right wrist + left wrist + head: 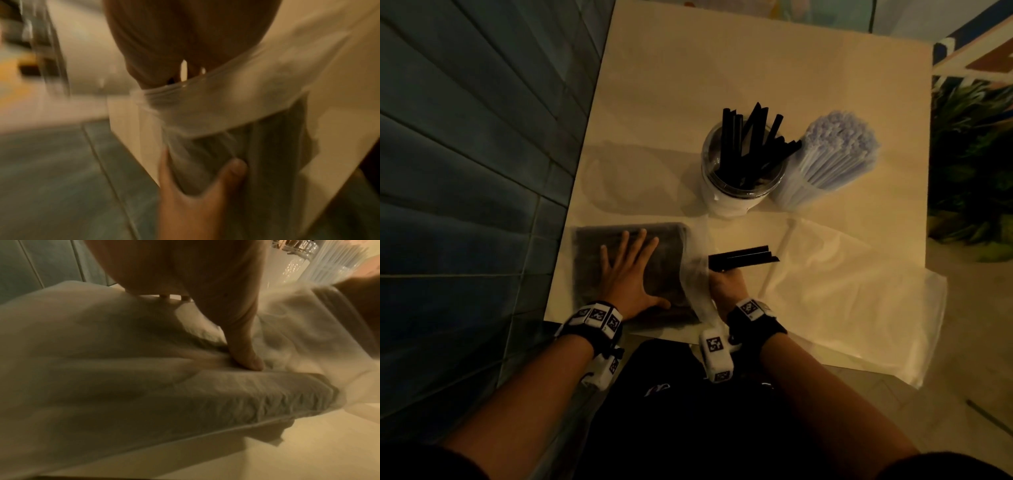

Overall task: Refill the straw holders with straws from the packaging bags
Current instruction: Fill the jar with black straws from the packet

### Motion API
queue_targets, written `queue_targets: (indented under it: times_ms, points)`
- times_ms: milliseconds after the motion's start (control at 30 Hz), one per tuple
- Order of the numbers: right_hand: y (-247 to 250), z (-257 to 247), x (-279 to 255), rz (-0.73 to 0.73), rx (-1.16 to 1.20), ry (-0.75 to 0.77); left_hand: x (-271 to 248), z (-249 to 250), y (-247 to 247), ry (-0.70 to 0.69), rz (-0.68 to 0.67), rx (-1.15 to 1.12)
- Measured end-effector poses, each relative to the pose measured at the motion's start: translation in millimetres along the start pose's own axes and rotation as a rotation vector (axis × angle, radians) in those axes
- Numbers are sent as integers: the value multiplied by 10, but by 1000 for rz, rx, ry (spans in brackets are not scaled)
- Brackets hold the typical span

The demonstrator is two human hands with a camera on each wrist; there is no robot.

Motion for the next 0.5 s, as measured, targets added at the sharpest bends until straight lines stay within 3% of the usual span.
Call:
queue_targets:
  times_ms: [167, 367, 500]
  points:
    - [-257, -66, 129, -91, -208, 35, 7, -18, -6, 9, -6, -21]
    - [-207, 29, 136, -52, 10, -152, 22, -25, -27, 8, -11, -17]
    - [-85, -85, 143, -79, 43, -160, 29, -30, -37, 2, -16, -24]
Point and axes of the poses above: each hand's wrist, its own x-axis towards the middle knuckle, its own y-axis out of the back of the hand, z = x × y, the point moved 7 cm from there along x, towards the middle knuckle, and after that the axes turned 10 degrees about x, right-handed, at the moved point
